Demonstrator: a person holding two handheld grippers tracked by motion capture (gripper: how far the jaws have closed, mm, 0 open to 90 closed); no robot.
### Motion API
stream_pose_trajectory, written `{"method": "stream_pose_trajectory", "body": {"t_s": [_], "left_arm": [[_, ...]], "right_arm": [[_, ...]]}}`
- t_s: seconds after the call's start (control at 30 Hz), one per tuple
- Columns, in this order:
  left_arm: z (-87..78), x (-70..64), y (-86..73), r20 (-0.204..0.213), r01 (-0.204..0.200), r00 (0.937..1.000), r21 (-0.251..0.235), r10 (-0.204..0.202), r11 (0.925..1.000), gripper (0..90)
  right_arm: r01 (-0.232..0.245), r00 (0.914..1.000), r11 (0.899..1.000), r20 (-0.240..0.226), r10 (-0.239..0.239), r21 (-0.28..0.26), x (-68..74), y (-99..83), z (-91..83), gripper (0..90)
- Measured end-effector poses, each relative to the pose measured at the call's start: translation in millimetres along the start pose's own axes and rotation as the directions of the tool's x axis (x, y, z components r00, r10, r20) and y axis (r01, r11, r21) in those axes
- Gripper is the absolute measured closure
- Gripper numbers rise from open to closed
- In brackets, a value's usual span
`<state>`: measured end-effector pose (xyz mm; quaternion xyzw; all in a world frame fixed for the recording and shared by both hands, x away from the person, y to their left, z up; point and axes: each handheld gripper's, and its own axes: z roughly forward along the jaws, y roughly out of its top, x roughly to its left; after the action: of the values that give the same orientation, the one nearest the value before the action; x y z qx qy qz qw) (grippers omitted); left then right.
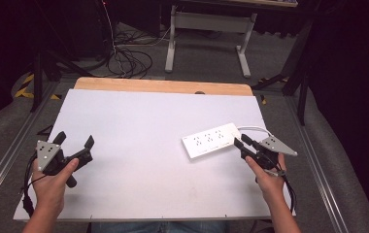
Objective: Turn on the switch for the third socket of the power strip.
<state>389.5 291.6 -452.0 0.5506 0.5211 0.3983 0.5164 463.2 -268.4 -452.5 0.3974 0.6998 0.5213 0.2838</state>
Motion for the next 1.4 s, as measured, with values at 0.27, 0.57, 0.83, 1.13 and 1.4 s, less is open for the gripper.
{"method": "stream_pose_trajectory", "body": {"t_s": [0.27,0.57,0.83,1.13,1.4], "left_arm": [[0.3,-0.4,-0.1,0.003,-0.004,1.0000,0.002,0.004,1.0000,8.8],[0.3,-0.3,-0.1,0.003,-0.004,1.0000,0.002,0.004,1.0000,8.8],[0.3,-0.9,-0.3,0.004,-0.002,1.0000,0.005,0.002,1.0000,8.8],[0.4,-1.2,-0.5,0.006,-0.006,1.0000,0.009,0.005,0.9999,8.8],[0.6,-0.5,-0.6,0.003,-0.007,1.0000,0.010,0.007,0.9999,8.8]], "right_arm": [[0.008,0.9997,1.000,-0.021,-0.007,0.016,0.7,0.9,-0.3,69.8],[0.015,0.9998,1.000,-0.010,-0.015,0.018,0.5,3.2,-3.3,80.7],[0.025,0.9996,1.000,0.012,-0.025,-0.001,0.5,6.0,-7.5,90.0],[0.037,0.9993,0.999,0.004,-0.037,0.022,1.2,9.6,-6.2,90.0],[0.049,0.9988,0.998,-0.012,-0.048,0.048,4.8,15.1,-1.0,90.0]]}}
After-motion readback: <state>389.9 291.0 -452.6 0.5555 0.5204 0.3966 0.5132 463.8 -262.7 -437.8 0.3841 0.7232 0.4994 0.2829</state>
